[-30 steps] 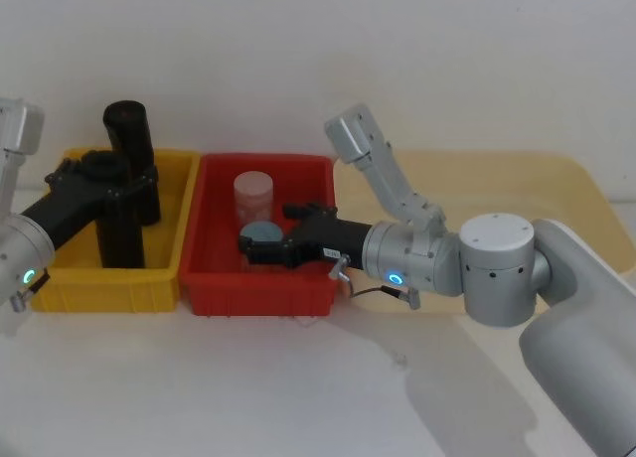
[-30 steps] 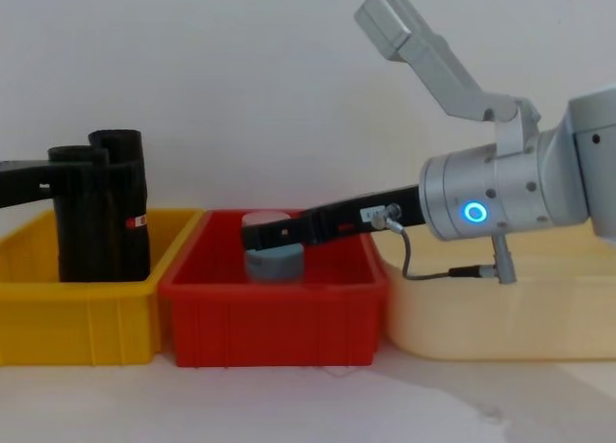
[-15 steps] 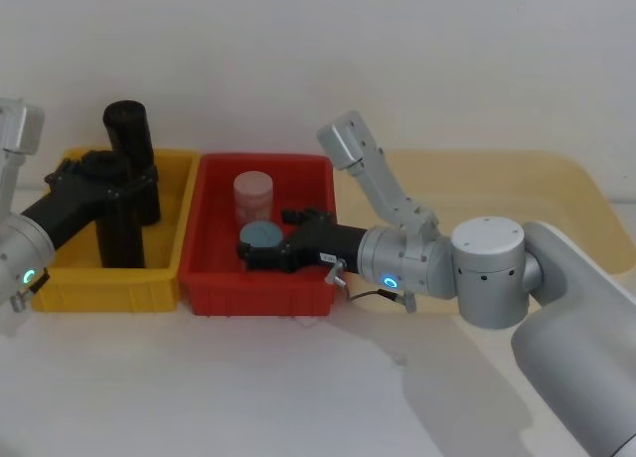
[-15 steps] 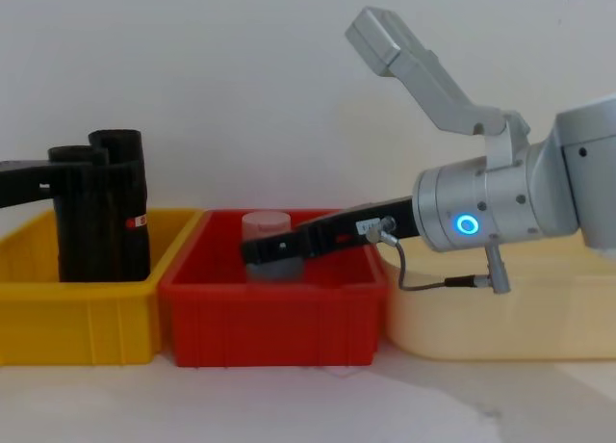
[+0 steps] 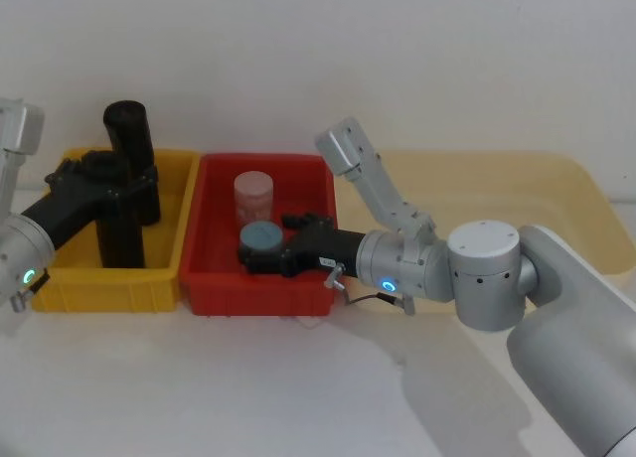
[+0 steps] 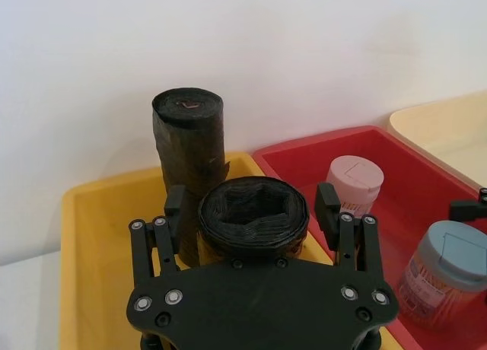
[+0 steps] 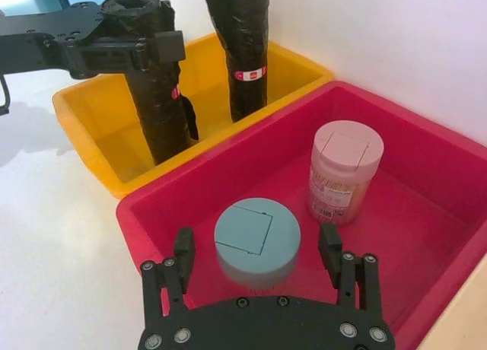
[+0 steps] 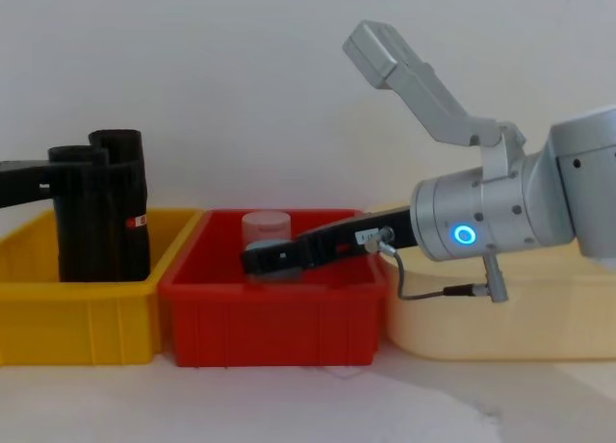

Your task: Pick up the garbage bag with the one hand and transfer it to the other hand.

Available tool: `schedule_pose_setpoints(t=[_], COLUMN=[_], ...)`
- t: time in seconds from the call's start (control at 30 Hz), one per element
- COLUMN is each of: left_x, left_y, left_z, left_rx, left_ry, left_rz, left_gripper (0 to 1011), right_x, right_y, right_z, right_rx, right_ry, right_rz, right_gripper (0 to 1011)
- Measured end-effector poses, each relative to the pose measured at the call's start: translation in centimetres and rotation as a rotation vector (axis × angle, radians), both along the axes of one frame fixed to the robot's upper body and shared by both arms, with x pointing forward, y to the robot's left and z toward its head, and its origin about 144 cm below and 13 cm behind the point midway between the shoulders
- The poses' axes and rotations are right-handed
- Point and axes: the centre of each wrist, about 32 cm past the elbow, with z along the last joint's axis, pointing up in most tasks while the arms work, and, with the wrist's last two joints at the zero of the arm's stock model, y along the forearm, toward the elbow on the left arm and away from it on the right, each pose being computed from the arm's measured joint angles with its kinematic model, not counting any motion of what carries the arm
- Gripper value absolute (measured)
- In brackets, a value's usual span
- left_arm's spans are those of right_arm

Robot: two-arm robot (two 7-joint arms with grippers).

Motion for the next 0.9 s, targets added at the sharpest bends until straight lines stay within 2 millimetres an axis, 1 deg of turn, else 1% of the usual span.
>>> schedule_pose_setpoints(t=[0.07, 0.13, 0.17, 0.23, 0.27, 0.4, 0.43, 0.53, 0.7, 0.77, 0.8, 0.83, 0.9], left_x=[0.00, 0.00, 0.00, 0.00, 0.00, 0.00, 0.00, 0.00, 0.00, 0.00, 0.00, 0.00, 0.00], left_y=[0.00, 0.00, 0.00, 0.00, 0.00, 0.00, 0.00, 0.00, 0.00, 0.00, 0.00, 0.00, 0.00], left_z=[0.00, 0.00, 0.00, 0.00, 0.00, 0.00, 0.00, 0.00, 0.00, 0.00, 0.00, 0.00, 0.00], left_rx=[0.000, 0.000, 0.000, 0.000, 0.000, 0.000, 0.000, 0.000, 0.000, 0.000, 0.000, 0.000, 0.000], left_ry=[0.000, 0.000, 0.000, 0.000, 0.000, 0.000, 0.000, 0.000, 0.000, 0.000, 0.000, 0.000, 0.000], left_rz=[0.000, 0.000, 0.000, 0.000, 0.000, 0.000, 0.000, 0.000, 0.000, 0.000, 0.000, 0.000, 0.000], left_gripper=[1001, 1002, 1001, 1001, 1001, 1001, 1001, 1001, 989, 955, 916, 907, 856], right_x=[0.01, 0.03, 0.04, 0.05, 0.06, 0.08, 0.09, 0.10, 0.11, 0.11, 0.12, 0.12, 0.12], right_y=[0.01, 0.02, 0.02, 0.01, 0.01, 0.02, 0.02, 0.01, 0.00, 0.01, 0.01, 0.01, 0.01], right_z=[-0.03, -0.07, -0.08, -0.10, -0.12, -0.13, -0.14, -0.15, -0.18, -0.19, -0.19, -0.19, -0.20], right_rx=[0.000, 0.000, 0.000, 0.000, 0.000, 0.000, 0.000, 0.000, 0.000, 0.000, 0.000, 0.000, 0.000], right_ry=[0.000, 0.001, 0.001, 0.002, 0.002, 0.002, 0.002, 0.002, 0.003, 0.003, 0.003, 0.003, 0.003], right_rz=[0.000, 0.001, 0.001, 0.001, 0.001, 0.002, 0.002, 0.002, 0.002, 0.002, 0.002, 0.003, 0.003], right_gripper=[989, 955, 915, 885, 840, 745, 687, 643, 643, 643, 642, 643, 643])
